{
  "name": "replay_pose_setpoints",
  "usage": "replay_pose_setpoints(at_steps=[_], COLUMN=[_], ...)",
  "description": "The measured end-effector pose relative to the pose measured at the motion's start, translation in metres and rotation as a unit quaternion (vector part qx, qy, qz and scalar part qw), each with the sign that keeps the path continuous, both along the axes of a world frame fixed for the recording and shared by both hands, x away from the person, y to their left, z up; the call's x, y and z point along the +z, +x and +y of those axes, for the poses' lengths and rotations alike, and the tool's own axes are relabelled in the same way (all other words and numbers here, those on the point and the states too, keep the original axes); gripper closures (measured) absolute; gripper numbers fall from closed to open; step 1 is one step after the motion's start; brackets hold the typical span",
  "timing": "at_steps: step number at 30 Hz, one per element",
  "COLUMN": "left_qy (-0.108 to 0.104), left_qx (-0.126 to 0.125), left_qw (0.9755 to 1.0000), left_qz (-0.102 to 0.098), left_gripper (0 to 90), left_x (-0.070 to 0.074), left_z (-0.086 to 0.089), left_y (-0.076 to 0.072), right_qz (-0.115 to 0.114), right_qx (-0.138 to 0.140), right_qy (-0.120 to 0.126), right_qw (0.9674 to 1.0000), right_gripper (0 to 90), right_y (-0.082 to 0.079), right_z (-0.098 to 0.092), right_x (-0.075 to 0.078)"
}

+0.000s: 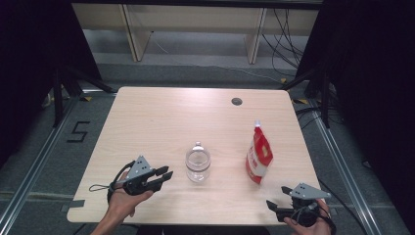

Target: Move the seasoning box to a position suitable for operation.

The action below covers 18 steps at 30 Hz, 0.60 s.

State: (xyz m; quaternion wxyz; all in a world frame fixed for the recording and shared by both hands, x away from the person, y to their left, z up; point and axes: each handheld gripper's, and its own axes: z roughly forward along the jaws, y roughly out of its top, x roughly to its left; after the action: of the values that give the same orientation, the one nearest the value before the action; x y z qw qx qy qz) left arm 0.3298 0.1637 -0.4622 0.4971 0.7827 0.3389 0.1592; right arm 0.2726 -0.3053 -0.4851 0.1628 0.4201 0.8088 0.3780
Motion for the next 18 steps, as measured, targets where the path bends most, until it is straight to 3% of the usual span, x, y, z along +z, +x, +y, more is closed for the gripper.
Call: replay_pose_setpoints(at_steps=[1,2,3,6,8,12,16,18], left_qy=[0.008,0.001,0.01,0.007,0.001,-0.006,0.005,0.004], left_qx=[-0.004,-0.005,-0.012,-0.014,-0.024,-0.031,-0.043,-0.046], left_qw=[1.0,1.0,0.9998,0.9998,0.9996,0.9994,0.9989,0.9988], left_qz=[-0.003,-0.005,-0.011,-0.015,-0.018,-0.015,-0.016,-0.017], left_gripper=[78.3,80.6,82.5,88.1,88.9,89.4,89.4,89.4], left_x=[0.003,0.005,0.008,0.015,0.02,0.031,0.039,0.042], left_z=[0.0,-0.002,-0.001,-0.004,-0.005,-0.012,-0.022,-0.026], left_y=[0.001,0.003,0.005,0.012,0.018,0.029,0.038,0.043], right_qz=[-0.012,0.001,-0.004,-0.01,-0.001,-0.011,-0.003,-0.009], right_qx=[0.01,-0.002,0.008,0.009,0.0,0.015,0.002,0.009], right_qy=[-0.011,-0.002,-0.002,-0.008,-0.002,-0.011,-0.003,-0.006], right_qw=[0.9998,1.0,1.0,0.9999,1.0,0.9998,1.0,0.9999], right_gripper=[24.8,24.8,24.8,24.8,24.9,25.1,25.2,25.2], right_y=[0.002,0.0,0.002,0.003,0.001,0.003,0.001,0.002], right_z=[-0.002,0.0,-0.001,-0.002,0.0,-0.001,0.001,-0.001], right_x=[0.0,0.0,-0.001,-0.001,-0.001,-0.002,-0.001,-0.002])
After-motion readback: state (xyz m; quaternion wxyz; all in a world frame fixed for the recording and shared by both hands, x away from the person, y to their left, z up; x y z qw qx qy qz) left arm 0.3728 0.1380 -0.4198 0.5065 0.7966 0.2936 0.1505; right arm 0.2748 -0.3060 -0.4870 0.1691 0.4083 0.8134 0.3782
